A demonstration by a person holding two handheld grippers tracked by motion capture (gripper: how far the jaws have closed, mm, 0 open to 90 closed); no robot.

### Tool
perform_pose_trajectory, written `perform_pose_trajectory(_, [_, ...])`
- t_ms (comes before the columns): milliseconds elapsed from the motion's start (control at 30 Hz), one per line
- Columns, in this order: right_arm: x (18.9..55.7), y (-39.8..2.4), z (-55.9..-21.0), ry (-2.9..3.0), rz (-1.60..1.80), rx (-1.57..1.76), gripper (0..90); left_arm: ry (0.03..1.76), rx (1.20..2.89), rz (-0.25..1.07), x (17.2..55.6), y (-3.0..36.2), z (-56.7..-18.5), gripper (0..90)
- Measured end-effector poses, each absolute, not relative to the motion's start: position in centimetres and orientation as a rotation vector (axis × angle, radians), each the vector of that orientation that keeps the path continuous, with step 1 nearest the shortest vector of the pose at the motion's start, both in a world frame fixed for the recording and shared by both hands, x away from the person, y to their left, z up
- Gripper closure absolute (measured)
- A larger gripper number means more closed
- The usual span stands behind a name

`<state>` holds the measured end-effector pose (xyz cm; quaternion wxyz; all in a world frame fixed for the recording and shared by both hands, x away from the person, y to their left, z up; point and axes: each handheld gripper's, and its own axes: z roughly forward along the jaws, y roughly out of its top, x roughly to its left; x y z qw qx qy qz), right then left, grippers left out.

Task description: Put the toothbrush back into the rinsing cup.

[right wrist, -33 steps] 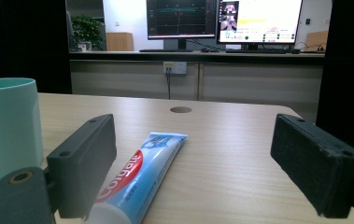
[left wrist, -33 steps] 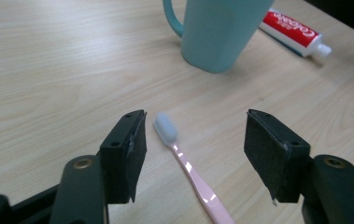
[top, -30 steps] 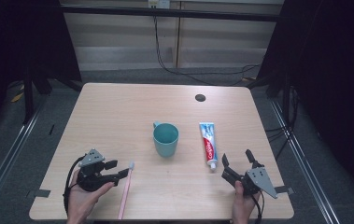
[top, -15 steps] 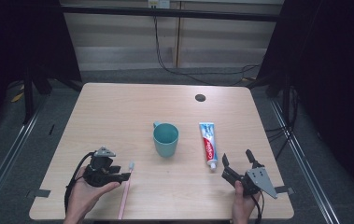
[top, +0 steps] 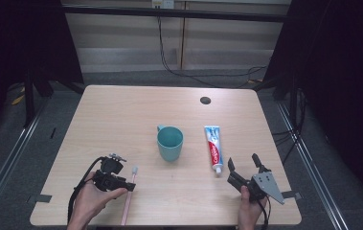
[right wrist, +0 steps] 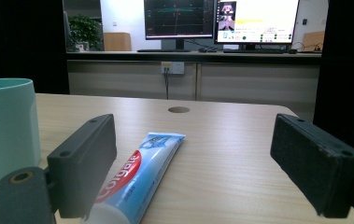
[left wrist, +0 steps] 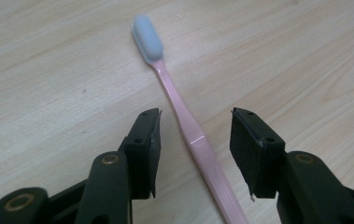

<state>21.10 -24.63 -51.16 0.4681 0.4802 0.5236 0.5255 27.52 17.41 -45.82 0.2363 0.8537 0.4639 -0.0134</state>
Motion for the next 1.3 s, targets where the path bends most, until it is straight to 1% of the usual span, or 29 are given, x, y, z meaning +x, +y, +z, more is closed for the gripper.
perform_pose_trajectory(167, [21.1, -24.6, -51.2, 1.284, 1.289, 1.178, 13.8, 1.279, 2.377, -0.039, 27.5, 17.1, -45.8, 59.8])
perform_pose_trajectory(267, [21.1, -24.6, -51.2, 1.284, 1.289, 1.178, 13.8, 1.271, 2.422, -0.056, 27.4, 16.8, -46.2, 61.1])
perform_pose_trajectory(467, [21.1, -24.6, -51.2, 1.284, 1.289, 1.178, 13.9, 1.269, 2.449, -0.049, 27.3, 16.5, -46.6, 62.0])
perform_pose_trajectory(500, [21.1, -24.6, -51.2, 1.284, 1.289, 1.178, 13.9, 1.246, 2.481, -0.028, 27.4, 16.4, -46.7, 62.1])
perform_pose_trajectory(600, [21.1, -24.6, -51.2, 1.284, 1.289, 1.178, 13.9, 1.220, 2.497, 0.010, 27.2, 16.1, -46.7, 65.2])
perform_pose_trajectory(667, [21.1, -24.6, -51.2, 1.284, 1.289, 1.178, 13.9, 1.208, 2.501, 0.025, 27.1, 16.1, -46.8, 65.6])
perform_pose_trajectory(700, [21.1, -24.6, -51.2, 1.284, 1.290, 1.177, 13.8, 1.179, 2.525, 0.030, 27.1, 16.0, -46.7, 67.1])
perform_pose_trajectory(867, [21.1, -24.6, -51.2, 1.285, 1.290, 1.177, 13.9, 1.151, 2.564, 0.051, 27.2, 15.9, -46.7, 71.5])
perform_pose_trajectory(900, [21.1, -24.6, -51.2, 1.285, 1.290, 1.177, 13.9, 1.153, 2.569, 0.062, 27.3, 15.8, -46.7, 76.0])
perform_pose_trajectory(933, [21.1, -24.6, -51.2, 1.285, 1.290, 1.177, 13.9, 1.153, 2.569, 0.062, 27.3, 15.8, -46.7, 77.8])
perform_pose_trajectory(1133, [21.1, -24.6, -51.2, 1.285, 1.290, 1.177, 13.9, 1.102, 2.621, 0.070, 27.5, 15.6, -46.6, 78.2])
perform_pose_trajectory(1300, [21.1, -24.6, -51.2, 1.285, 1.290, 1.177, 13.8, 1.065, 2.713, 0.061, 27.9, 15.1, -46.4, 77.8])
